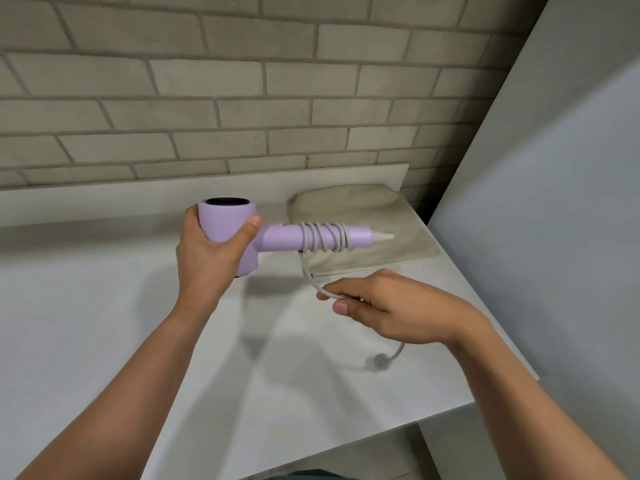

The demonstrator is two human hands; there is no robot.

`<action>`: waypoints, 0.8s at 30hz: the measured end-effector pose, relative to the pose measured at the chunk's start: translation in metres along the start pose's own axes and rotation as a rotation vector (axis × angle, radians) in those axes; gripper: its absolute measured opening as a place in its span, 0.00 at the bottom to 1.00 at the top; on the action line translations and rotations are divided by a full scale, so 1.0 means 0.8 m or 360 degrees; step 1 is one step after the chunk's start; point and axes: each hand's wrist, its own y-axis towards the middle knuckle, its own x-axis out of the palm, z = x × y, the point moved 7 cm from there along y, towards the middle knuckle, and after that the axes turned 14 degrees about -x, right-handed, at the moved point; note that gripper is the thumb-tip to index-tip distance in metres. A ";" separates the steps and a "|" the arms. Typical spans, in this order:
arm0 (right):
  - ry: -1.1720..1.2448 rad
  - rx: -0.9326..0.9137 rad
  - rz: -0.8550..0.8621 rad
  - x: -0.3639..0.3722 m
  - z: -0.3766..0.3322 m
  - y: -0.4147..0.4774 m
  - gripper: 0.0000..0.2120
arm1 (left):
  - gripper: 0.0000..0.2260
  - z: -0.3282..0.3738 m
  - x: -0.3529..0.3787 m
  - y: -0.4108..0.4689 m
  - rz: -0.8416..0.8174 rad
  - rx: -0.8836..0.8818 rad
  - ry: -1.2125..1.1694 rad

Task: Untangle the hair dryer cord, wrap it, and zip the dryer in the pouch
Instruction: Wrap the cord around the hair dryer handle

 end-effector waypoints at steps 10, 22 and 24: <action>-0.0705 -0.0159 0.0437 -0.059 0.000 0.015 0.13 | 0.32 -0.028 0.033 -0.012 -0.0323 0.0213 0.0499; -0.0693 -0.0193 0.0550 -0.059 0.056 0.040 0.18 | 0.35 -0.055 0.047 -0.028 -0.0814 0.0320 0.0465; -0.0624 -0.0194 0.0548 -0.052 0.073 0.039 0.18 | 0.34 -0.053 0.046 -0.030 -0.0823 0.0360 0.0387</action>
